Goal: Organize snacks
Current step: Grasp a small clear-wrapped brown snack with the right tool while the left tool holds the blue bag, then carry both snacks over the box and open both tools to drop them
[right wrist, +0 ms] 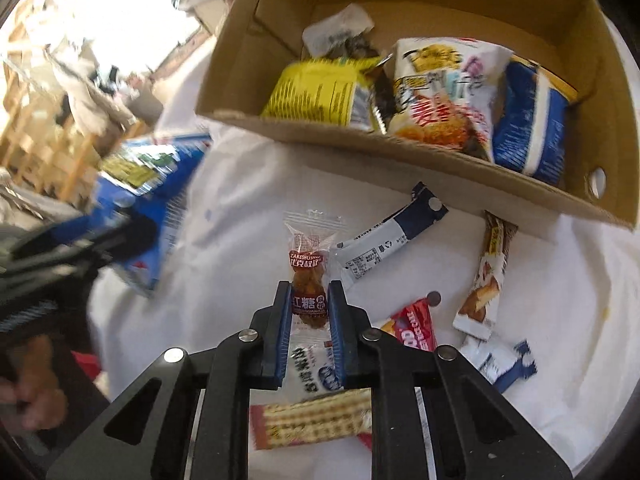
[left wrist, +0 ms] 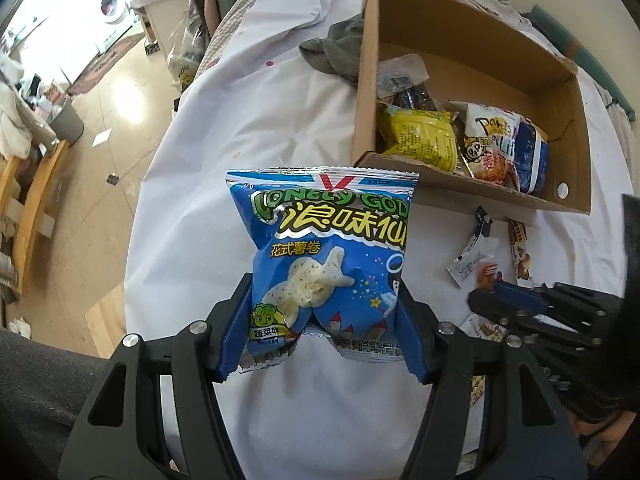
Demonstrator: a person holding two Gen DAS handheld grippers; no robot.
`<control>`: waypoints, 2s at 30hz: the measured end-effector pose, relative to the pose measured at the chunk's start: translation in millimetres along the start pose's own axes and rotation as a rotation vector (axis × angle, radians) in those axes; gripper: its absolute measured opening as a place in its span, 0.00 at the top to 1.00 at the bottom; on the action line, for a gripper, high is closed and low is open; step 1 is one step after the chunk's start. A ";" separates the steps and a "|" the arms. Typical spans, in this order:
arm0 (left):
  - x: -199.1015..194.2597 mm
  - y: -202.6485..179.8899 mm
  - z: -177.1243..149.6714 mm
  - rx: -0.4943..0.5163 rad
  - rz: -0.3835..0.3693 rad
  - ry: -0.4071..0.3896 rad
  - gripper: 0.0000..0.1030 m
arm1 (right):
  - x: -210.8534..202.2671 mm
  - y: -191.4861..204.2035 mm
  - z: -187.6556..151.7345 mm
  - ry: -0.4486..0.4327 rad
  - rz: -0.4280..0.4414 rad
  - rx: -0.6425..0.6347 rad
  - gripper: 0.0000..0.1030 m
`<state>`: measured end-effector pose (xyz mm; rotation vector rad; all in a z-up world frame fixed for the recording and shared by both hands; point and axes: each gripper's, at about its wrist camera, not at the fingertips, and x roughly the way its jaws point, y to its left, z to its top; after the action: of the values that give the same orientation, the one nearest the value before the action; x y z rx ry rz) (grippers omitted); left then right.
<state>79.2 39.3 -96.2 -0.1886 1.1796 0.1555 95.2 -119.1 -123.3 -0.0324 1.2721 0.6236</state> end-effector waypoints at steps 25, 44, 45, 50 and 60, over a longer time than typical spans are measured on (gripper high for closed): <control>-81.8 -12.8 36.4 -0.019 -0.073 -0.296 0.42 | -118.3 -68.1 17.5 -0.404 0.164 0.250 0.82; -30.0 -56.6 104.0 0.055 -0.114 -0.311 0.42 | -101.2 -126.1 58.9 -0.388 0.099 0.375 0.82; -24.4 -56.4 104.0 0.051 -0.121 -0.306 0.42 | -97.9 -124.4 59.2 -0.380 0.093 0.369 0.82; -4.6 -69.5 115.2 0.072 -0.128 -0.253 0.42 | -85.6 -119.9 62.4 -0.339 0.066 0.355 0.82; 36.6 -85.9 140.1 0.059 -0.130 -0.186 0.41 | -68.8 -131.1 73.3 -0.302 0.031 0.365 0.82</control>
<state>237.9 -11.6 -72.9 -0.1943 0.9825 0.0238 208.3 -231.2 -79.3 0.3711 1.0763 0.3968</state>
